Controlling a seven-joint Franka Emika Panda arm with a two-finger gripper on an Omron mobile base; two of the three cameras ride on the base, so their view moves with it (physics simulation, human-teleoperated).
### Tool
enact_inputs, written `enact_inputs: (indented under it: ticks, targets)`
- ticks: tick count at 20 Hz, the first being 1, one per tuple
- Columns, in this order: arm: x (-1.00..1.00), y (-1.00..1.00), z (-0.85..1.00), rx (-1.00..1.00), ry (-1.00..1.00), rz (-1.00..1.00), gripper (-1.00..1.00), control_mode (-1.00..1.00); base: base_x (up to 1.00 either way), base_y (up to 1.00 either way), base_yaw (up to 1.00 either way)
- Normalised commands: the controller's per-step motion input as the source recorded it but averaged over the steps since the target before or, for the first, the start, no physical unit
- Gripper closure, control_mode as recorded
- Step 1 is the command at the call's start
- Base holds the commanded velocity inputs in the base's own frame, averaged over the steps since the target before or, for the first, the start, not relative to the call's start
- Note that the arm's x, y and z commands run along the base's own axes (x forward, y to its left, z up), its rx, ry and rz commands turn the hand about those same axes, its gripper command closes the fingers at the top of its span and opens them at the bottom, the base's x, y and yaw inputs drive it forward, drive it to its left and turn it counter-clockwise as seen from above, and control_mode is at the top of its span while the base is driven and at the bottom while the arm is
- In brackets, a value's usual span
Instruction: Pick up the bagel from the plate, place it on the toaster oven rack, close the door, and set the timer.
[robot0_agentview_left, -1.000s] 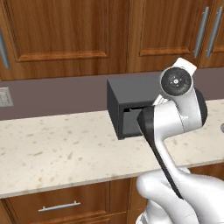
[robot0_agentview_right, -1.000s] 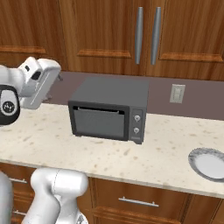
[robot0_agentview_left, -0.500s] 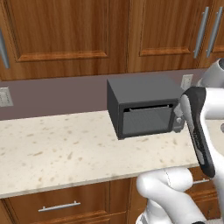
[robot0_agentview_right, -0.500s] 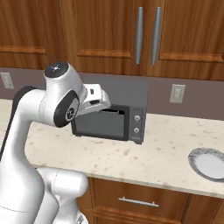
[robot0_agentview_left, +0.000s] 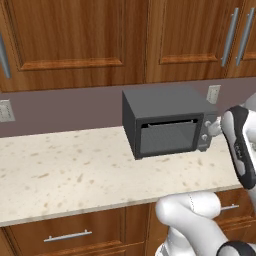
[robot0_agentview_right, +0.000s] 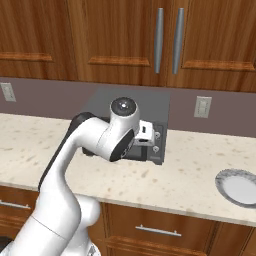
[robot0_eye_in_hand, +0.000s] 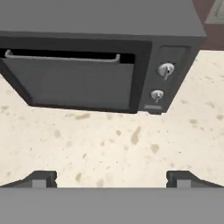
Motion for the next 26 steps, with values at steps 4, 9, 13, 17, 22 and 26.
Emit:
enact_inputs:
  ticks: [4, 9, 13, 17, 22, 26]
  targets:
    - [0.78, -0.34, -0.14, 0.0, 0.2, -0.23, -1.0, -1.0, 0.0, 0.0, 0.0]
    - [0.73, -0.45, -0.37, 0.0, 0.27, -0.13, -1.0, -1.0, 0.0, 0.0, 0.0]
    - [0.56, -0.54, -0.51, 0.01, 0.24, 0.02, -1.0, -1.0, 0.0, 0.0, 0.0]
    - [0.39, -0.41, -0.45, 0.01, 0.14, 0.11, -1.0, -1.0, 0.0, 0.0, 0.0]
    - [0.2, -0.31, -0.47, 0.03, 0.06, 0.21, -1.0, -1.0, 0.0, 0.0, 0.0]
    - [0.09, -0.13, -0.4, 0.07, 0.0, 0.24, -1.0, -1.0, 0.0, 0.0, 0.0]
